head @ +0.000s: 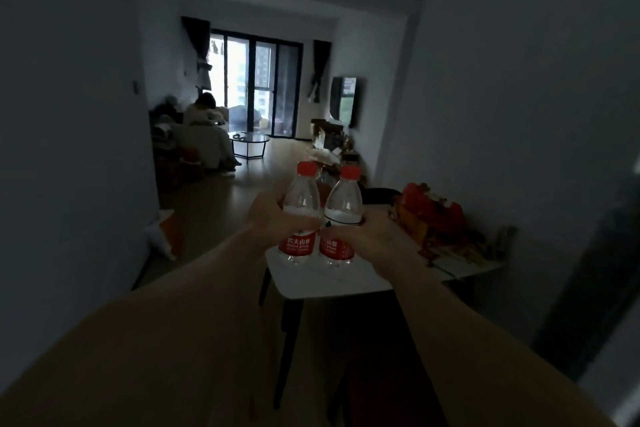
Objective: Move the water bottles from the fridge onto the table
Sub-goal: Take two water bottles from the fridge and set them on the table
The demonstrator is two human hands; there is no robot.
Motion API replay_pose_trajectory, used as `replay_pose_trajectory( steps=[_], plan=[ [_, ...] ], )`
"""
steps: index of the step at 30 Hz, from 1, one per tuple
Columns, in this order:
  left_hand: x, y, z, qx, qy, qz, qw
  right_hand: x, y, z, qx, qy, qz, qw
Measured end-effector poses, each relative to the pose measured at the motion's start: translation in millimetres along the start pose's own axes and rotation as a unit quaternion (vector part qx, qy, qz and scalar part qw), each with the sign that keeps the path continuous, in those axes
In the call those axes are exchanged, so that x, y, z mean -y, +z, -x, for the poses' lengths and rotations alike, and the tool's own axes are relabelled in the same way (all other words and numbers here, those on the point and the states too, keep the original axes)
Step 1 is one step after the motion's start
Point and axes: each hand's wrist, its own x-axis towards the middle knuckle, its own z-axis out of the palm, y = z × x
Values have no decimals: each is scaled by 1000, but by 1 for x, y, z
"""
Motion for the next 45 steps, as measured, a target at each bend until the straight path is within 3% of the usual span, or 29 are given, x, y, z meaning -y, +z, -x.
replay_pose_trajectory(
  steps=[13,18,24,35,45],
  plan=[
    [170,75,-239,14,-61,-31,998,-164,22,-264,11,33,20,999],
    [246,131,-361,-20,-88,-54,994,-251,10,-404,4,40,49,998],
    [324,189,-466,-53,-135,-36,989,-330,-3,-528,52,44,98,993],
    [467,279,-538,-92,-229,-42,968,-484,3,-617,71,125,105,984],
    [514,315,-575,-133,-246,-56,959,-543,2,-665,81,128,90,984]
  ],
)
